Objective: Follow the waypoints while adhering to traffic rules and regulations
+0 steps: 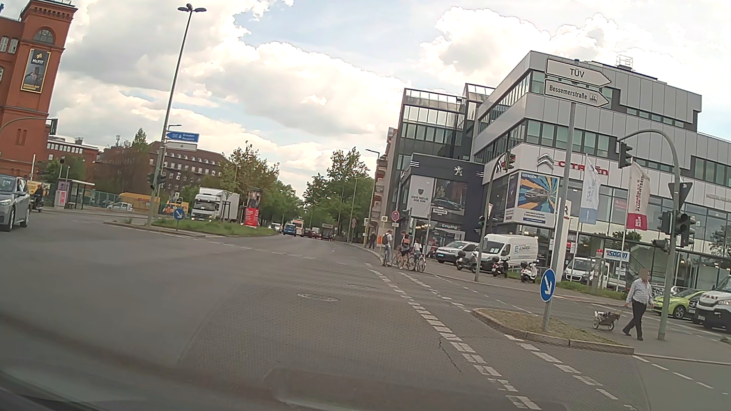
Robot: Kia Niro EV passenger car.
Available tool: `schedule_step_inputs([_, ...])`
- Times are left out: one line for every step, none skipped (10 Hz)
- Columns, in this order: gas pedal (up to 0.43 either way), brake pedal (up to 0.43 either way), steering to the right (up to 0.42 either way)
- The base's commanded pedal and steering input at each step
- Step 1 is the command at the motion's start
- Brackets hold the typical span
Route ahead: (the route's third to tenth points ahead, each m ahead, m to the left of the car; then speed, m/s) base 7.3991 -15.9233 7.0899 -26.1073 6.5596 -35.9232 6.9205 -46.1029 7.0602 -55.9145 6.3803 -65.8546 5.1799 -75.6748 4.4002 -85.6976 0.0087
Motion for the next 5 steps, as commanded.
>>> schedule_step_inputs([0.0, 0.244, 0.817])
schedule_step_inputs([0.0, 0.244, 0.817])
schedule_step_inputs([0.0, 0.244, 0.817])
schedule_step_inputs([0.0, 0.244, 0.817])
schedule_step_inputs([0.0, 0.244, 0.817])
